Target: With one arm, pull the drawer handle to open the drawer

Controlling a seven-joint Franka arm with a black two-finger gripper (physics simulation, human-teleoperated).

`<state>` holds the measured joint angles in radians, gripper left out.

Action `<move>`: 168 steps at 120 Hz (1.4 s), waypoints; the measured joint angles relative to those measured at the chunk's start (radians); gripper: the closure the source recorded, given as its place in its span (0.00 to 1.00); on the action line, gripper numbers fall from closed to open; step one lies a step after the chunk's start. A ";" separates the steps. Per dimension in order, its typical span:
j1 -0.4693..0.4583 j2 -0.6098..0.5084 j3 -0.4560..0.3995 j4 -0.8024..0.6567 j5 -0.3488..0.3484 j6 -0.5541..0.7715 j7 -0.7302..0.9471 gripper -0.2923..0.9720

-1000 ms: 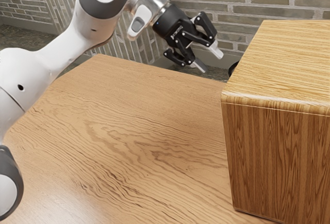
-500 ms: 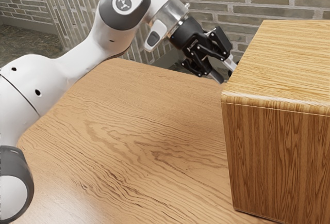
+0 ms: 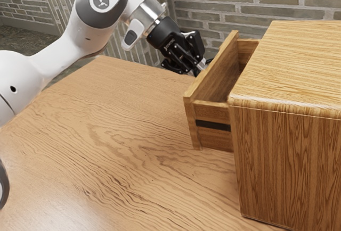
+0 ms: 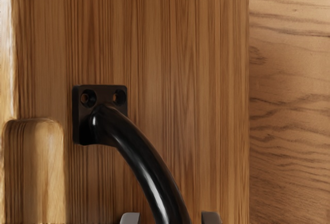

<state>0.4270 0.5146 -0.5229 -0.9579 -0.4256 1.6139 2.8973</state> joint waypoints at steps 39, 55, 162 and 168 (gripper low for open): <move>0.197 -0.044 -0.126 -0.090 0.006 0.000 0.000 0.77; 0.304 -0.077 -0.213 -0.150 0.008 0.000 0.000 0.77; 0.565 -0.067 -0.329 -0.178 0.071 -0.001 0.000 0.72; 0.572 -0.067 -0.332 -0.179 0.073 -0.001 0.000 0.71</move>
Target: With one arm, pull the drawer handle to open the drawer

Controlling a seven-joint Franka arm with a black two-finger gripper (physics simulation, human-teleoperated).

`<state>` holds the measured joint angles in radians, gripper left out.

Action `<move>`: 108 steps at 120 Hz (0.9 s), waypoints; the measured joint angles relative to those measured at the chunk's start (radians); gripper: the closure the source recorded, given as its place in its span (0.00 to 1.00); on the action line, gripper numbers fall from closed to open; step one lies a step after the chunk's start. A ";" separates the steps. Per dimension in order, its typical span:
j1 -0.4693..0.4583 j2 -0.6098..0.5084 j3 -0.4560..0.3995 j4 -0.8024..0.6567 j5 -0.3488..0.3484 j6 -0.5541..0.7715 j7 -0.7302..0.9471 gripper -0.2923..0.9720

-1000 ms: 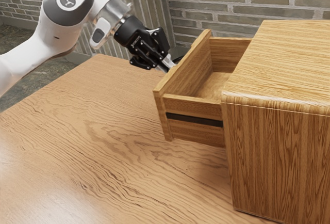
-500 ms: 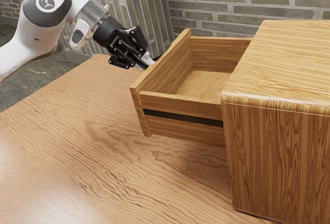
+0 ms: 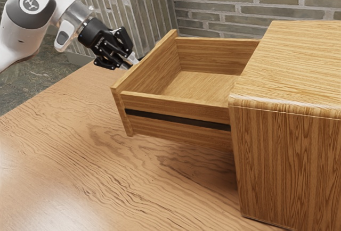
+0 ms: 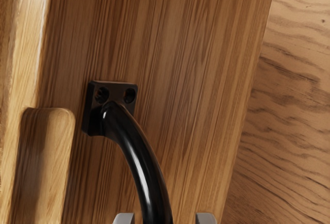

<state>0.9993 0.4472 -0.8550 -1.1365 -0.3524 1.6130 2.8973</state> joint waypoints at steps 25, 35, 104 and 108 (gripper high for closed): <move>0.009 0.000 -0.010 0.000 0.004 -0.001 0.000 0.69; 0.025 -0.001 -0.018 0.000 0.005 -0.001 0.000 0.66; -0.268 -0.307 0.238 0.016 0.347 -0.056 -0.219 0.58; -0.288 -0.330 0.267 0.016 0.360 -0.064 -0.250 0.58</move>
<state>0.7109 0.1172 -0.5884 -1.1200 0.0076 1.5495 2.6476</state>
